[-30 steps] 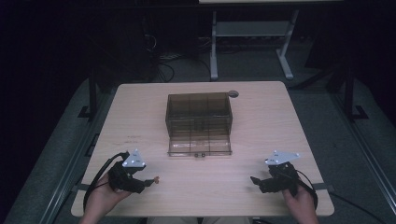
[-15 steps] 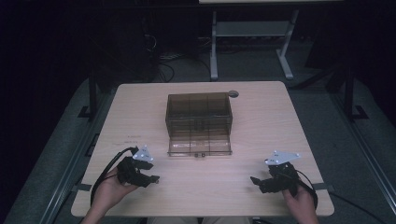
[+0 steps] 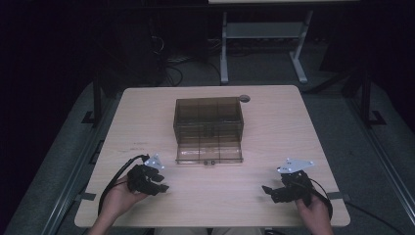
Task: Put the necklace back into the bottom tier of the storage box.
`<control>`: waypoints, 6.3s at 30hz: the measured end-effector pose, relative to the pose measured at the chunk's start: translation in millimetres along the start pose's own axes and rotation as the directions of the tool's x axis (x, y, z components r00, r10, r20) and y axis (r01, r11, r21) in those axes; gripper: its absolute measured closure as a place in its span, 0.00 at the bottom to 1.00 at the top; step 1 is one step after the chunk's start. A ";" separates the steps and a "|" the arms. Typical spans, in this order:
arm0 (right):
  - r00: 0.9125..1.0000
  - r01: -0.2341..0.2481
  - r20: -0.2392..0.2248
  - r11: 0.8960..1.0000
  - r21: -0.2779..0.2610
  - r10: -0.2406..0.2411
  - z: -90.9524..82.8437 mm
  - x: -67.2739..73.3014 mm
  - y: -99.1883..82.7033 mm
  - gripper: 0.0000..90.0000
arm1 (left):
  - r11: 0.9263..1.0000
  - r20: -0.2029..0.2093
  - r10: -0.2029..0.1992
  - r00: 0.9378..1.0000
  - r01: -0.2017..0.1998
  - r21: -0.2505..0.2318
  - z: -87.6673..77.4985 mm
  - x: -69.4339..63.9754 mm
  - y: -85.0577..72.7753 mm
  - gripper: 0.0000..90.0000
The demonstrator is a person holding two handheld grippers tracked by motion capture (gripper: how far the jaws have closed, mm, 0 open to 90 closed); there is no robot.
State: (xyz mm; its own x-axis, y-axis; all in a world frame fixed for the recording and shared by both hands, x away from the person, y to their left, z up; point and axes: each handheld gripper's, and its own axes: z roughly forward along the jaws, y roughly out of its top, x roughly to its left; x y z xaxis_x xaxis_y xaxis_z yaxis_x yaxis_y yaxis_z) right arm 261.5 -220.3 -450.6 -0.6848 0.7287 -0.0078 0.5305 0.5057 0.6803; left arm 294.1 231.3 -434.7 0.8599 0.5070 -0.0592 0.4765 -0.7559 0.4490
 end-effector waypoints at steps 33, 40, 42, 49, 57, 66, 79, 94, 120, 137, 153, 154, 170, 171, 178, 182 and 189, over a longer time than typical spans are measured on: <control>1.000 0.010 -0.007 1.000 -0.007 -0.010 -1.7 2.5 1.9 0.15 | 1.000 0.010 -0.012 1.000 0.012 0.009 7.7 -1.5 -0.6 0.92; 1.000 0.014 -0.006 1.000 -0.012 -0.014 -1.8 1.7 1.6 0.15 | 1.000 0.013 -0.007 1.000 0.007 0.005 7.0 -4.6 0.4 0.93; 1.000 0.014 -0.006 1.000 -0.009 -0.015 -1.9 1.4 1.7 0.15 | 1.000 0.013 -0.009 1.000 0.009 -0.006 6.0 -5.3 0.8 0.93; 1.000 0.010 -0.002 1.000 -0.014 -0.010 -2.3 1.7 1.4 0.15 | 1.000 0.018 -0.013 1.000 0.013 -0.022 1.0 -4.9 0.4 0.93; 1.000 0.003 -0.005 1.000 -0.013 -0.003 -1.9 3.0 1.8 0.15 | 0.999 0.012 0.010 1.000 -0.009 -0.043 -12.8 -9.3 6.8 0.93; 1.000 -0.005 -0.001 1.000 -0.019 0.005 -2.7 0.8 1.5 0.15 | 0.999 0.008 0.014 1.000 -0.013 -0.045 -18.9 -7.3 12.6 0.93; 1.000 -0.026 0.000 0.999 -0.025 0.026 -4.7 -2.9 1.5 0.15 | 0.999 0.013 0.027 1.000 -0.026 -0.038 -21.7 -3.3 31.0 0.93; 0.999 -0.034 0.006 0.999 -0.030 0.034 -4.8 -4.9 0.9 0.15 | 0.999 0.039 0.018 0.999 -0.017 -0.038 -20.9 3.8 49.5 0.93; 0.999 -0.041 -0.003 0.998 -0.042 0.041 -6.1 -5.3 2.0 0.15 | 0.999 0.068 0.030 0.997 -0.029 -0.024 -17.7 11.1 79.0 0.93; 0.999 -0.045 -0.003 0.997 -0.058 0.045 -7.4 -5.5 2.4 0.15 | 0.999 0.070 0.027 0.997 -0.025 -0.029 -16.7 14.1 81.5 0.93; 0.999 -0.048 0.000 0.997 -0.063 0.048 -7.8 -5.9 2.4 0.15 | 0.999 0.064 0.042 0.997 -0.040 -0.037 -20.2 16.9 101.9 0.93; 0.999 -0.048 0.001 0.997 -0.062 0.048 -8.0 -6.0 2.4 0.15 | 0.999 0.064 0.043 0.997 -0.041 -0.036 -20.0 16.8 103.4 0.93; 0.999 -0.042 0.001 0.997 -0.062 0.042 -8.1 -5.9 2.7 0.15 | 0.999 0.070 0.043 0.997 -0.041 -0.027 -14.1 21.4 117.1 0.93; 0.999 -0.042 0.001 0.997 -0.061 0.042 -8.1 -5.9 2.7 0.15 | 0.999 0.068 0.045 0.997 -0.043 -0.027 -14.0 21.5 118.0 0.93; 0.999 -0.044 -0.001 0.997 -0.058 0.044 -8.0 -5.1 2.9 0.15 | 0.998 0.066 0.049 0.997 -0.047 -0.030 -11.5 22.8 125.0 0.93; 0.999 -0.046 -0.001 0.997 -0.062 0.046 -8.5 -5.3 3.0 0.15 | 0.998 0.068 0.049 0.996 -0.047 -0.033 -10.5 25.2 128.1 0.93; 0.999 -0.042 -0.001 0.997 -0.062 0.042 -8.3 -5.1 3.2 0.15 | 1.000 0.074 0.013 0.997 -0.011 -0.025 -3.1 36.3 129.1 0.93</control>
State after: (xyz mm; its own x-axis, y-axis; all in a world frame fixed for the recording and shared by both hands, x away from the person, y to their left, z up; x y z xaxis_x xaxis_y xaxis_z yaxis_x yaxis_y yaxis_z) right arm 262.5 -226.2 -442.3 -0.6622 0.7490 0.0220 0.5271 0.4448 0.7241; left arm 386.3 153.4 -376.2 0.8773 0.4649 -0.1192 0.4620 -0.7508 0.4722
